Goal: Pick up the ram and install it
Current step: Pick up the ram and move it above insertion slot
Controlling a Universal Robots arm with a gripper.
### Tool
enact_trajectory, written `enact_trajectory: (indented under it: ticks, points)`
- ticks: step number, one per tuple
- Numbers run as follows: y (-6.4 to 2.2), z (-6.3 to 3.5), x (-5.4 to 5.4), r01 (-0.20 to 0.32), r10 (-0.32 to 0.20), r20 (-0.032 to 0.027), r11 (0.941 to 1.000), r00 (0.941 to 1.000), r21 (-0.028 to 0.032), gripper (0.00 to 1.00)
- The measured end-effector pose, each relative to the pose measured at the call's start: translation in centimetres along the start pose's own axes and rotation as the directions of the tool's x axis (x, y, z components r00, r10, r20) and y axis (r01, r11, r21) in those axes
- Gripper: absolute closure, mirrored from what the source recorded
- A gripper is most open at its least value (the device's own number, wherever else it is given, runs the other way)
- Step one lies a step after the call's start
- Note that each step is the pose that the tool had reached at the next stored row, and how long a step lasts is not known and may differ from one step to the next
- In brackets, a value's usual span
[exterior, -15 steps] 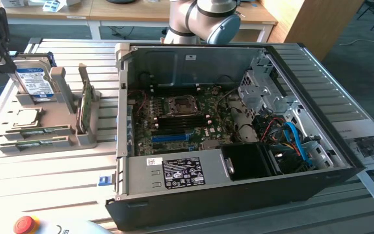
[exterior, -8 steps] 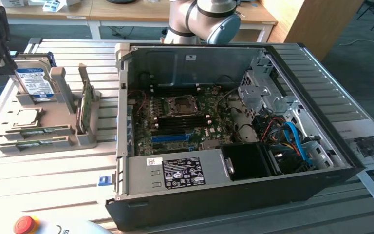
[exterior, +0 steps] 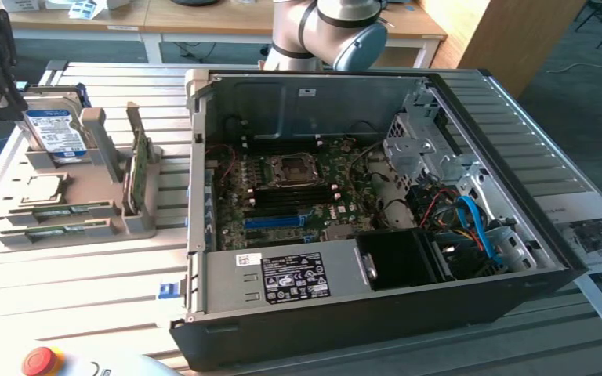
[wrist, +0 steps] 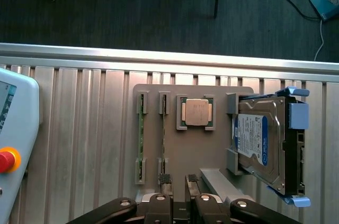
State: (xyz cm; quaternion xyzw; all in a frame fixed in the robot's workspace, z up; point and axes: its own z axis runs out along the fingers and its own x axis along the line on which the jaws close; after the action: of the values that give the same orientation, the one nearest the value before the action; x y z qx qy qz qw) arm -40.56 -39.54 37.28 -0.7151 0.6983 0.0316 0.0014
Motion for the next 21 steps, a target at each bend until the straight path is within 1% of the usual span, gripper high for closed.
enact_trajectory:
  ticks: [10,13,21]
  points:
    - [0.00,0.05,0.0,0.000,0.000,0.0001,1.0000,1.0000,0.0002,0.76]
    - [-0.01,0.37,0.1,0.000,0.000,0.0002,1.0000,1.0000,0.0000,0.76]
    - [-0.07,1.81,0.2,0.000,0.000,0.0003,1.0000,1.0000,0.0000,0.76]
